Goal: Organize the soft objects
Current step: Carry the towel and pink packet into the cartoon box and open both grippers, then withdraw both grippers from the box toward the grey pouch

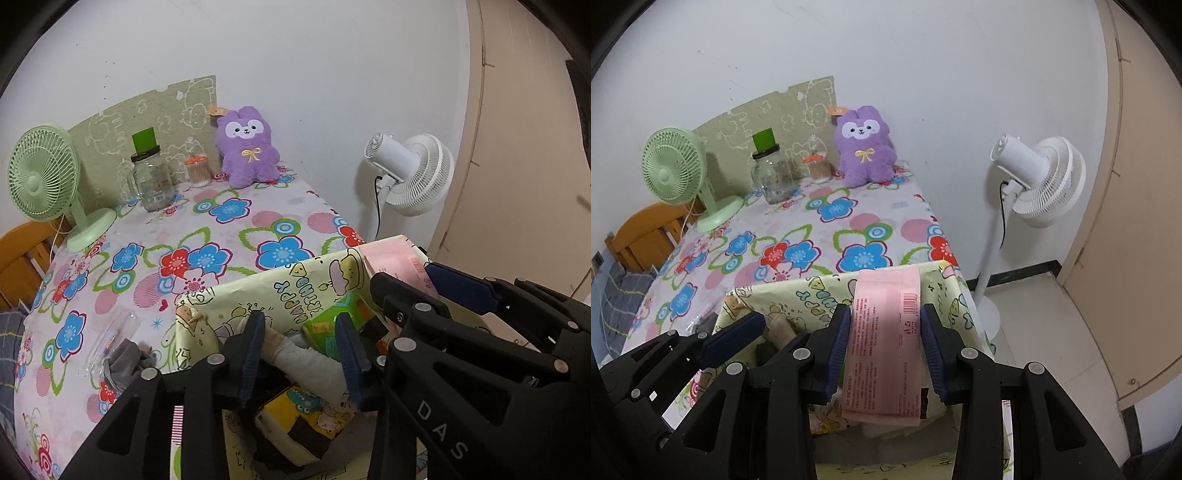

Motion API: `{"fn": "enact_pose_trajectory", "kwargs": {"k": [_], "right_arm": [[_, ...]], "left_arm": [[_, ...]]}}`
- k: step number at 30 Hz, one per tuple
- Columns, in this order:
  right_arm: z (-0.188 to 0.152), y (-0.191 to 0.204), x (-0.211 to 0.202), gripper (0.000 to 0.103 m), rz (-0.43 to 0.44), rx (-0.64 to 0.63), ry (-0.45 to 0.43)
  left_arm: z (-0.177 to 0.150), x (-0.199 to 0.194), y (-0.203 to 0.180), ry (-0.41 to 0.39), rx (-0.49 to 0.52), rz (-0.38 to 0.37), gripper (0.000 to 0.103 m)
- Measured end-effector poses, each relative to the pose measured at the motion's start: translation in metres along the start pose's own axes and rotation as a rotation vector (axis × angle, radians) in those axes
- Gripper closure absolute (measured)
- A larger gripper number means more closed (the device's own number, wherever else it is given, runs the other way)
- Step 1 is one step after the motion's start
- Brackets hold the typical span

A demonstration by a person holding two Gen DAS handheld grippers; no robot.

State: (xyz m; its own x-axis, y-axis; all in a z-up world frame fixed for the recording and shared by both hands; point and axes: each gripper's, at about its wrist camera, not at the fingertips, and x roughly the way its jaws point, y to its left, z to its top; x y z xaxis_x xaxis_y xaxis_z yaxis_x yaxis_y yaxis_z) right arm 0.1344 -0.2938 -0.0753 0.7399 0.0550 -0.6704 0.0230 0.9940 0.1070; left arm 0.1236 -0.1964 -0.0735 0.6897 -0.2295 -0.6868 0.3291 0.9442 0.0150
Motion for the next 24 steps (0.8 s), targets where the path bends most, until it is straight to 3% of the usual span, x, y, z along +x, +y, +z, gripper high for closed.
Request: {"fn": "enact_pose_trajectory", "kwargs": {"k": [3, 12, 16, 19, 24], "right_arm": [[0.000, -0.001, 0.002, 0.061, 0.009, 0.000, 0.006], [-0.001, 0.002, 0.001, 0.059, 0.036, -0.011, 0.007], [-0.002, 0.005, -0.004, 0.039, 0.023, -0.016, -0.005], [-0.003, 0.007, -0.010, 0.038, 0.025, -0.018, -0.014], [-0.002, 0.012, -0.019, 0.026, -0.005, -0.016, -0.036]], "left_arm": [[0.000, 0.002, 0.000, 0.005, 0.002, 0.016, 0.038], [-0.001, 0.000, 0.002, 0.011, 0.000, 0.036, 0.023], [-0.001, -0.003, 0.004, 0.022, 0.014, 0.045, 0.022], [-0.001, -0.007, 0.005, 0.020, 0.018, 0.049, 0.020], [-0.002, -0.016, 0.007, 0.004, 0.027, 0.053, 0.015]]}}
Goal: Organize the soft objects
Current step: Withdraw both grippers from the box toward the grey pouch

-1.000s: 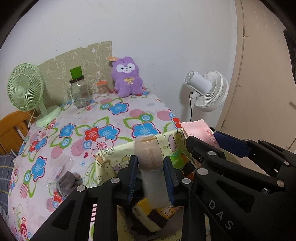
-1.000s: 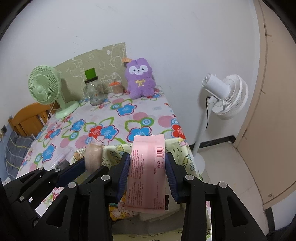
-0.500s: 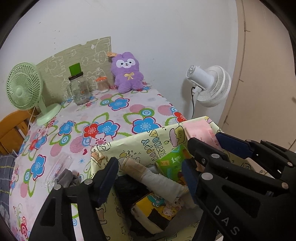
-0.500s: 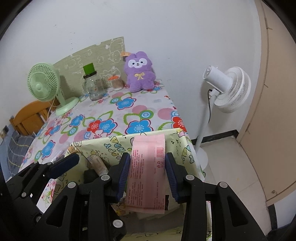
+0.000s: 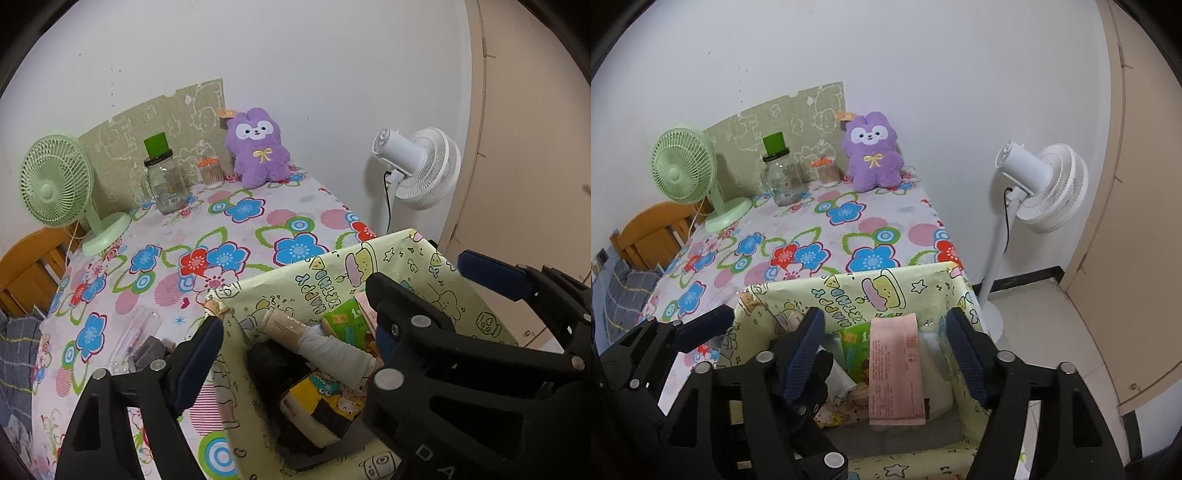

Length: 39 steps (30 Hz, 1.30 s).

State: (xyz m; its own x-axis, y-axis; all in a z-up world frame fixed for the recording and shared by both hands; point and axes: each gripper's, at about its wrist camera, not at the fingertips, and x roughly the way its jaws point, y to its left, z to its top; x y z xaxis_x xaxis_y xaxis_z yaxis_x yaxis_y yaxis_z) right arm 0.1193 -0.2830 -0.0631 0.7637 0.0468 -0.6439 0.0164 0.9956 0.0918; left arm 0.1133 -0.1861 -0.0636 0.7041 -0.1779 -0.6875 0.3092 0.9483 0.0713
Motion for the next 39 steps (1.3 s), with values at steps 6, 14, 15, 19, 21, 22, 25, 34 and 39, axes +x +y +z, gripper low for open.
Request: {"fn": "enact_pose_trajectory", "kwargs": {"k": [6, 14, 15, 19, 21, 22, 25, 34, 39], "right_arm": [[0.004, 0.009, -0.014, 0.014, -0.047, 0.001, -0.043], [0.011, 0.027, -0.034, 0.005, -0.089, -0.017, -0.092], [0.011, 0.030, -0.036, 0.005, -0.094, -0.021, -0.099], [0.011, 0.042, -0.044, 0.002, -0.112, -0.030, -0.117], [0.011, 0.049, -0.046, 0.002, -0.108, -0.032, -0.120], [0.011, 0.052, -0.047, 0.002, -0.104, -0.034, -0.122], [0.012, 0.064, -0.049, 0.000, -0.102, -0.042, -0.126], [0.014, 0.099, -0.053, 0.000, -0.083, -0.051, -0.133], [0.016, 0.121, -0.052, 0.000, -0.071, -0.059, -0.139]], "left_arm": [[0.002, -0.016, 0.007, -0.037, 0.001, 0.006, 0.007], [0.004, -0.032, 0.021, -0.067, 0.011, -0.014, 0.005], [0.004, -0.034, 0.024, -0.072, 0.012, -0.010, 0.005], [0.001, -0.041, 0.033, -0.078, 0.012, -0.003, 0.004], [-0.001, -0.045, 0.039, -0.083, 0.010, -0.003, 0.004], [-0.002, -0.047, 0.041, -0.085, 0.008, -0.002, 0.003], [-0.005, -0.053, 0.051, -0.094, 0.000, -0.005, 0.003], [-0.013, -0.066, 0.083, -0.120, -0.028, 0.010, 0.004], [-0.017, -0.070, 0.104, -0.135, -0.049, 0.029, 0.004]]}}
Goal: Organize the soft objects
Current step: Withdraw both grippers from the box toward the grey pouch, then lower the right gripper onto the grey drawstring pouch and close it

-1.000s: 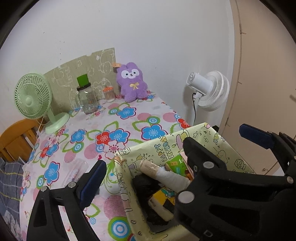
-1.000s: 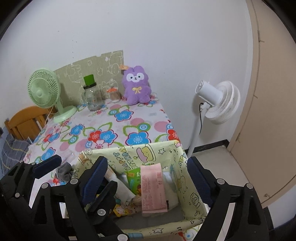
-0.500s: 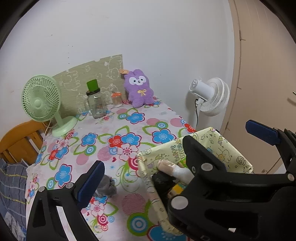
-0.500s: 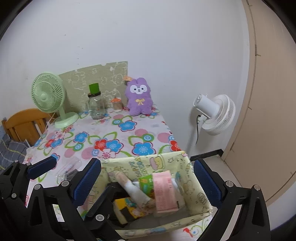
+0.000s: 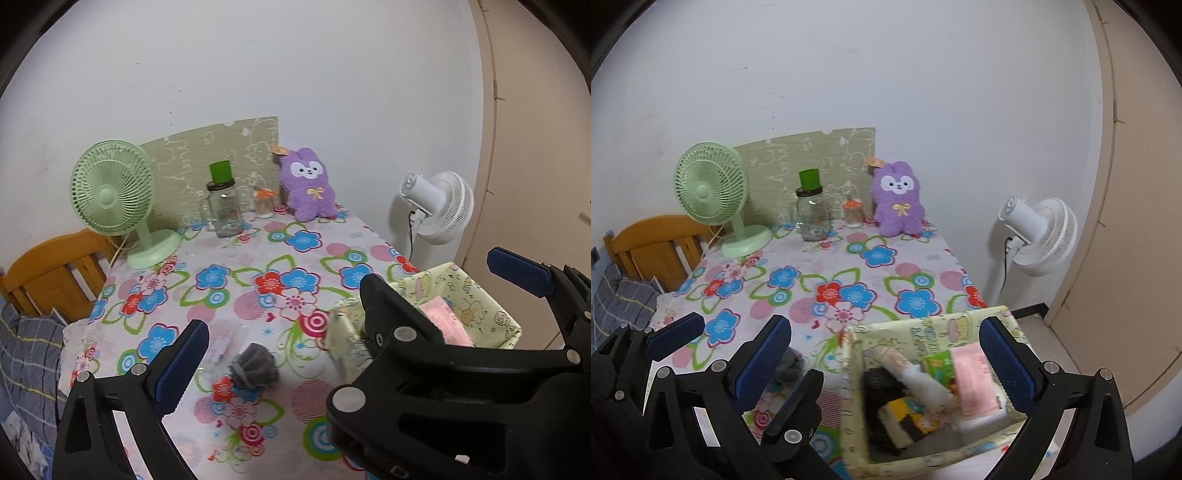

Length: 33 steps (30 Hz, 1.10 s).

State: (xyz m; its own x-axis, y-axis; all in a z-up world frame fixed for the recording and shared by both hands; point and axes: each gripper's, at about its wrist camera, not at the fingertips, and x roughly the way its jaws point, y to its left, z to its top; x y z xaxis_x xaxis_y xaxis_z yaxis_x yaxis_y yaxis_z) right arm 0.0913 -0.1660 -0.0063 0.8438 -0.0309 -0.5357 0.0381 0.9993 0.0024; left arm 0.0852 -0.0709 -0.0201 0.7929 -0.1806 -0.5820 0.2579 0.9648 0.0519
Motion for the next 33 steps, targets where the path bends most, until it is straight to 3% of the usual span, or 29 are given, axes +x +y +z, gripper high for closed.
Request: {"fn": "enact_pose_trajectory", "kwargs": {"k": [33], "right_arm": [[-0.021, 0.098, 0.050, 0.000, 0.149, -0.059, 0.080]], "left_arm": [[-0.040, 0.022, 0.093, 0.025, -0.079, 0.089, 0.004]]}}
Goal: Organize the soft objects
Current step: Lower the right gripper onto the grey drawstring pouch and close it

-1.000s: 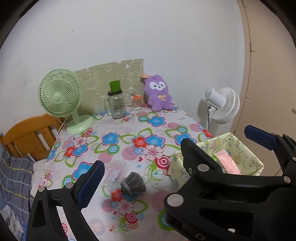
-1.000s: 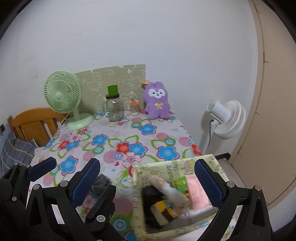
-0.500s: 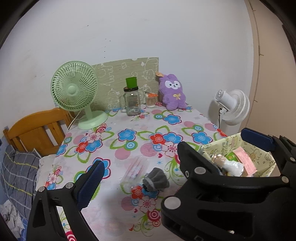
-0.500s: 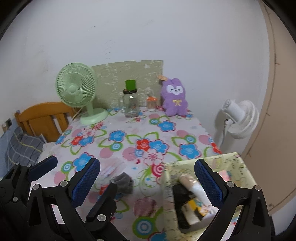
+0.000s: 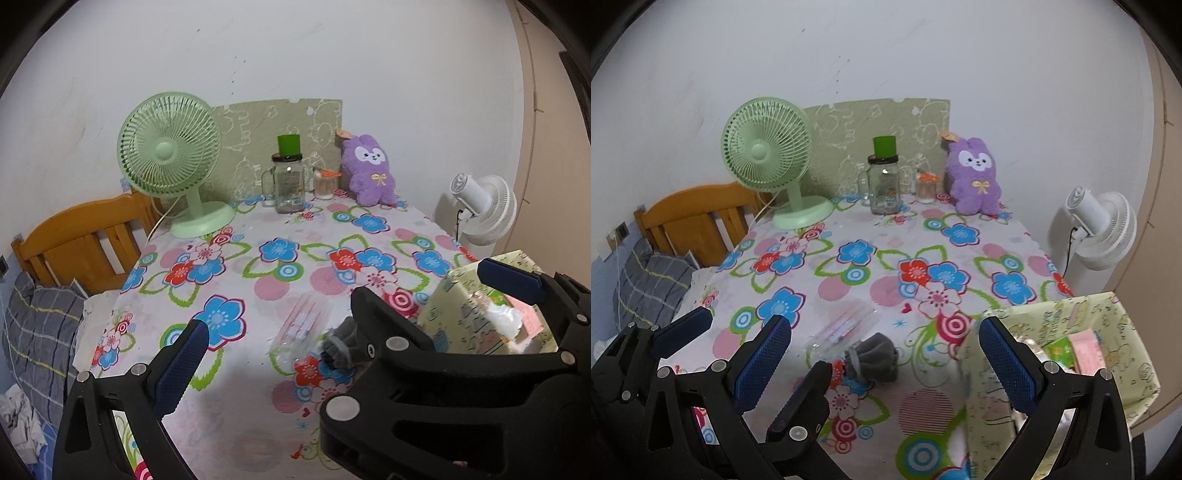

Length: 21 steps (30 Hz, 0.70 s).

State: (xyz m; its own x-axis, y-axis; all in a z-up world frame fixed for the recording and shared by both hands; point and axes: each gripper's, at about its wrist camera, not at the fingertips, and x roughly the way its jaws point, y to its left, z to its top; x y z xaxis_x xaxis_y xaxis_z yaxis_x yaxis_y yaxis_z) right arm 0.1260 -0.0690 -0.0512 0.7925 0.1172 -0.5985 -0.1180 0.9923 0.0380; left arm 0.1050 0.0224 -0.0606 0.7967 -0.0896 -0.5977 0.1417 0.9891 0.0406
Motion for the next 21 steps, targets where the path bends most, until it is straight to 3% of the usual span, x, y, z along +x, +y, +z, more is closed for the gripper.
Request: {"fn": "enact_pose_trajectory", "kwargs": {"k": [12, 21], "right_arm": [[-0.015, 0.016, 0.036, 0.000, 0.008, -0.024, 0.075], [-0.025, 0.025, 0.058, 0.010, 0.031, -0.055, 0.125]], "left_arm": [[-0.018, 0.027, 0.017, 0.058, -0.009, 0.015, 0.004], [-0.031, 0.050, 0.030, 0.106, -0.038, 0.040, 0.004]]}}
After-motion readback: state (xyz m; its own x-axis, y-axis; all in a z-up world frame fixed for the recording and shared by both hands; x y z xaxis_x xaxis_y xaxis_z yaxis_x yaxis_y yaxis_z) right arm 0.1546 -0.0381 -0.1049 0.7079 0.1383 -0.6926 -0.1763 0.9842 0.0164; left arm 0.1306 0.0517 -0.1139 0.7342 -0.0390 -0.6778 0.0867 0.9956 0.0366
